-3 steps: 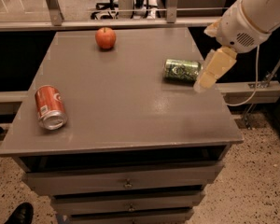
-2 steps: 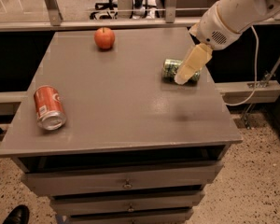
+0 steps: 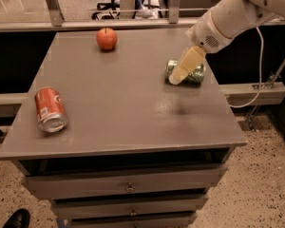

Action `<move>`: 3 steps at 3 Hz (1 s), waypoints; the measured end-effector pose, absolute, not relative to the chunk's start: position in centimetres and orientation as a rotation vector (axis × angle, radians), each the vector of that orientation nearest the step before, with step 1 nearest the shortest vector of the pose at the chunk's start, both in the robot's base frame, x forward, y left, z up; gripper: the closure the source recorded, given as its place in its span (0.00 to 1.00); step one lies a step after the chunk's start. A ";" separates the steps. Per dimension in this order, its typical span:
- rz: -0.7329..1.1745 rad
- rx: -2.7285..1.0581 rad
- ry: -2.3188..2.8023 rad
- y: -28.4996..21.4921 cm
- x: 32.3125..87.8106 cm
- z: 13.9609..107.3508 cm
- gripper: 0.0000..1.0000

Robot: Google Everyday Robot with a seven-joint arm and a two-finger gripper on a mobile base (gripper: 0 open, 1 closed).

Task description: Pick apple

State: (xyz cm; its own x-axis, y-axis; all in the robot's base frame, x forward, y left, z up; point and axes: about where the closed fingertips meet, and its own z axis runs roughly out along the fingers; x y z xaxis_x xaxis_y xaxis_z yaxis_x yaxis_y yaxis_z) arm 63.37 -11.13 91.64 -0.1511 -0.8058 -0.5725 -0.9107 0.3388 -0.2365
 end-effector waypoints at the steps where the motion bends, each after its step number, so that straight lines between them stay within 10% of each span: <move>1: 0.280 -1.427 1.937 -8.4 68.3 89.9 0.00; 3: 0.357 -1.329 1.864 -1.7 77.3 85.9 0.00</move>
Offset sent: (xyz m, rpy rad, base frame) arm 0.1591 0.0978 -0.0417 0.2596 -0.1094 -0.0124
